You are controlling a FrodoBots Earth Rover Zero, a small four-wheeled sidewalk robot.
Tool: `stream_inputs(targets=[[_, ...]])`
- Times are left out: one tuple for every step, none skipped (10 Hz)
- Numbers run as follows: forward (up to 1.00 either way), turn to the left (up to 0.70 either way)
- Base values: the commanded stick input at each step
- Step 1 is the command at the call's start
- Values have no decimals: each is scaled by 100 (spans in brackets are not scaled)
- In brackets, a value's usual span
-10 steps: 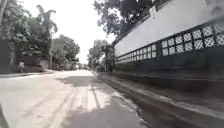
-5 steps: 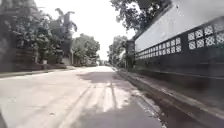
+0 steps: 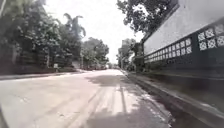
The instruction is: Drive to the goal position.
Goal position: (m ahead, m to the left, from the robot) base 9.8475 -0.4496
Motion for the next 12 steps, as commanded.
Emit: stream_inputs(targets=[[50,0],[50,0],[50,0],[50,0],[50,0],[50,0],[50,0],[50,0],[50,0],[50,0],[50,0],[50,0]])
